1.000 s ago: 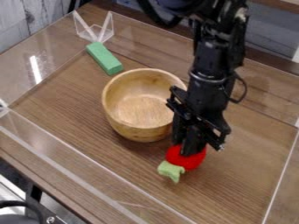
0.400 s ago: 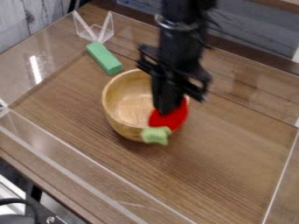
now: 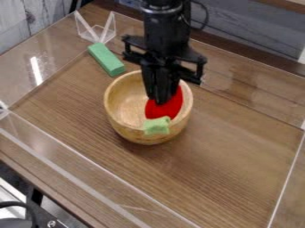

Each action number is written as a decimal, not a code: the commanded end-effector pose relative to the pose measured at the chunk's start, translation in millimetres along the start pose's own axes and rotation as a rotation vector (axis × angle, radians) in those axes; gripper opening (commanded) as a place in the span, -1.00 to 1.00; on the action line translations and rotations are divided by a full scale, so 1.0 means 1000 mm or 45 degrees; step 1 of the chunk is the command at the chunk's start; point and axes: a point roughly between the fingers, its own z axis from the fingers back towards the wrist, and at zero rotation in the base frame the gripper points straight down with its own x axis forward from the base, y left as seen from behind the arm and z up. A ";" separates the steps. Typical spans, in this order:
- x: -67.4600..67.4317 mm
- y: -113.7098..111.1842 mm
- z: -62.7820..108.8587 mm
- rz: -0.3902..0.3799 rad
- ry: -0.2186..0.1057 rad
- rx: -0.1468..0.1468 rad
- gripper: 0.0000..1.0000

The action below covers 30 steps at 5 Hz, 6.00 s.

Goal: Move the red object to the left side of the table

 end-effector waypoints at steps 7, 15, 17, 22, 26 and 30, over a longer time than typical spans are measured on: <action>-0.030 0.007 0.057 0.325 -0.134 -0.017 -1.00; -0.066 0.095 0.040 0.095 -0.050 0.073 -1.00; -0.066 0.126 0.018 -0.048 -0.005 0.084 -1.00; -0.029 0.171 -0.013 0.074 0.044 0.054 -1.00; -0.031 0.205 -0.066 0.041 0.064 0.018 -1.00; -0.024 0.230 -0.054 0.231 0.048 -0.034 -1.00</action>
